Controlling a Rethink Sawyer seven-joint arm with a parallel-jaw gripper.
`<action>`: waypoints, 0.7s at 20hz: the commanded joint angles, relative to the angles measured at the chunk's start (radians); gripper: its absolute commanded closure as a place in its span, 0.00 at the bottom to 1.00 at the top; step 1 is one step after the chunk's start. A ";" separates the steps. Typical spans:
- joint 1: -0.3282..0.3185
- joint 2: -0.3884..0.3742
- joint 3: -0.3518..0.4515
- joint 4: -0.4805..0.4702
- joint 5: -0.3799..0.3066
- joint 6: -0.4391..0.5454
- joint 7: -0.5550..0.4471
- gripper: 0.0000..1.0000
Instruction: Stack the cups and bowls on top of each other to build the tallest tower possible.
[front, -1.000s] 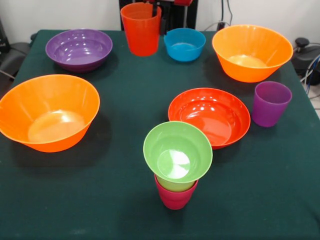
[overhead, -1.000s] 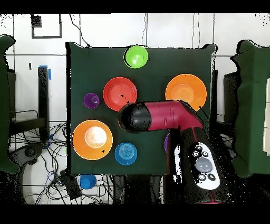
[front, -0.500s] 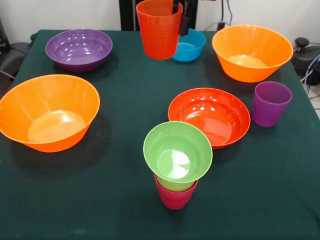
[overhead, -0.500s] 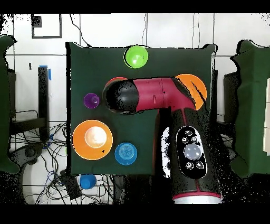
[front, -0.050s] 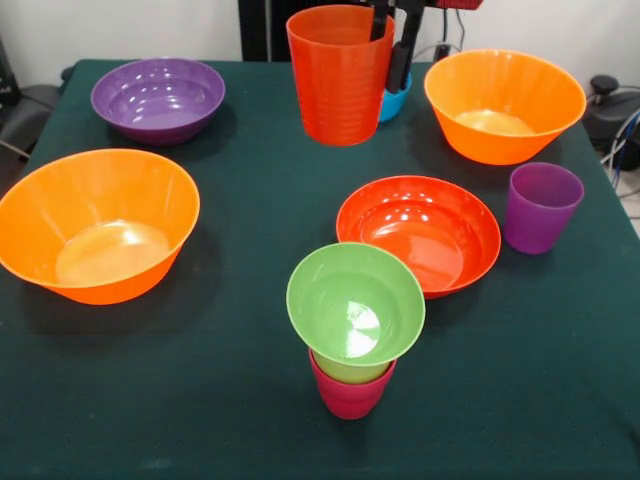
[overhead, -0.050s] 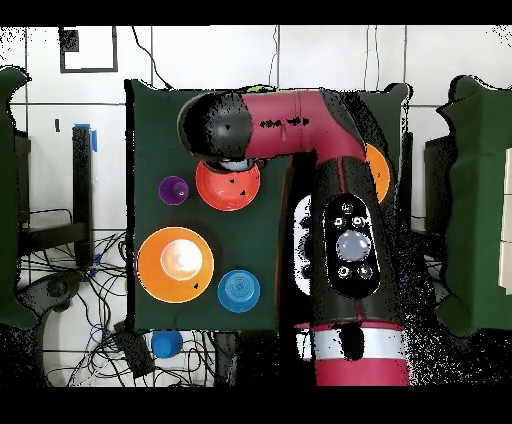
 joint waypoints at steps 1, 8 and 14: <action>0.043 0.114 0.020 -0.250 -0.006 0.195 0.073 1.00; 0.065 0.219 0.025 -0.448 -0.026 0.270 0.061 1.00; 0.078 0.306 0.033 -0.611 -0.042 0.326 0.043 1.00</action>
